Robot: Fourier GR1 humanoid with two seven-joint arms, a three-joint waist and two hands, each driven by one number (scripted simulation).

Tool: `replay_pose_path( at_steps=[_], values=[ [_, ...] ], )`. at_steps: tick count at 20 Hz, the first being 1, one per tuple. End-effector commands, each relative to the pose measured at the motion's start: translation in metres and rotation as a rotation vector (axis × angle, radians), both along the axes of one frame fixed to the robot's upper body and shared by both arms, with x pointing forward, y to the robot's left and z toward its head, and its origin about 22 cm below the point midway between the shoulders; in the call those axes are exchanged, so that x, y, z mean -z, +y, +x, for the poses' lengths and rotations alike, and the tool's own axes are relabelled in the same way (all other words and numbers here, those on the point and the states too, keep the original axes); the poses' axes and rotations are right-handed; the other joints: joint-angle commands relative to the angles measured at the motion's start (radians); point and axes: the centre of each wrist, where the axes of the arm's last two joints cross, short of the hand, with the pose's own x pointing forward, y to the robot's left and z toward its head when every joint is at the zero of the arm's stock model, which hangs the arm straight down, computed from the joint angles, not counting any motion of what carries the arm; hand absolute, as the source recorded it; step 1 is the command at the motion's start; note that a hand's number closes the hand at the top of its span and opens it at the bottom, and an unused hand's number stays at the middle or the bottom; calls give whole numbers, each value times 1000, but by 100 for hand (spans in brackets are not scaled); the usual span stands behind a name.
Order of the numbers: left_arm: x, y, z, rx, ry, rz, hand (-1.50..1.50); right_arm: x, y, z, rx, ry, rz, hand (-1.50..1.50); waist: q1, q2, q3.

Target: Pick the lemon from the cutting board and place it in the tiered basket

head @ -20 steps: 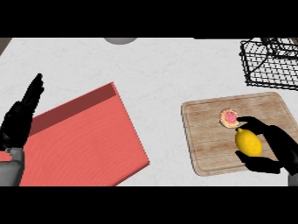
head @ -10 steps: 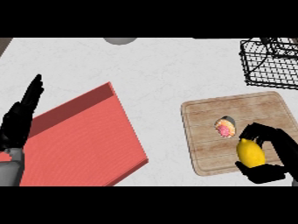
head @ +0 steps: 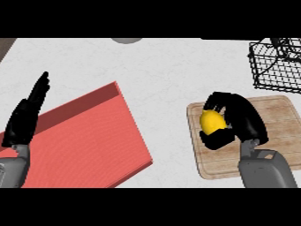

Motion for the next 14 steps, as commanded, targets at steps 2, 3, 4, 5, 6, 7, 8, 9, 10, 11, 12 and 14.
replay_pose_path(
  at_steps=[2, 3, 4, 5, 6, 7, 8, 9, 10, 11, 12, 14],
  values=[
    [-4, 14, 3, -4, 2, -19, 0, -50, 54, 27, 117, -170, 61, 150, -6, 3, -8],
    [1, 4, -1, 1, 7, -21, 0, -71, 59, 27, 144, -268, 51, 150, -3, 1, -8],
    [1, 7, 1, -12, -4, -28, 0, -74, 56, 33, 161, -305, 37, 150, -12, 2, -8],
    [14, 2, -5, -21, 17, -18, 0, -90, 59, 35, 187, -350, 16, 150, -13, 1, -8],
    [-5, 3, 3, -28, 1, -28, 0, -98, 56, 33, 199, -404, 18, 150, -19, -1, -7],
    [13, -3, -10, -21, 3, -18, 0, -103, 59, 23, 214, -429, 28, 150, -23, -3, -7],
    [15, -6, 4, -38, 13, -27, 0, -118, 47, 37, 204, -456, 15, 150, -28, 2, -8],
    [5, -7, 2, -31, 4, -23, 0, -127, 56, 40, 236, -468, 34, 150, -22, 1, -7],
    [16, 0, -4, -23, 23, -37, 0, -158, 51, 36, 235, -495, 22, 150, -26, -1, -8],
    [11, 14, 6, -38, 8, -29, 0, -151, 45, 42, 276, -520, 0, 150, -30, 2, -8],
    [4, -3, 0, -24, -3, -9, 0, -179, 46, 38, 275, -533, -29, 150, -25, -3, -7],
    [-3, 8, -5, -13, 0, -32, 0, -180, 33, 46, 298, -535, -123, 150, -23, -2, -7]
  ],
)
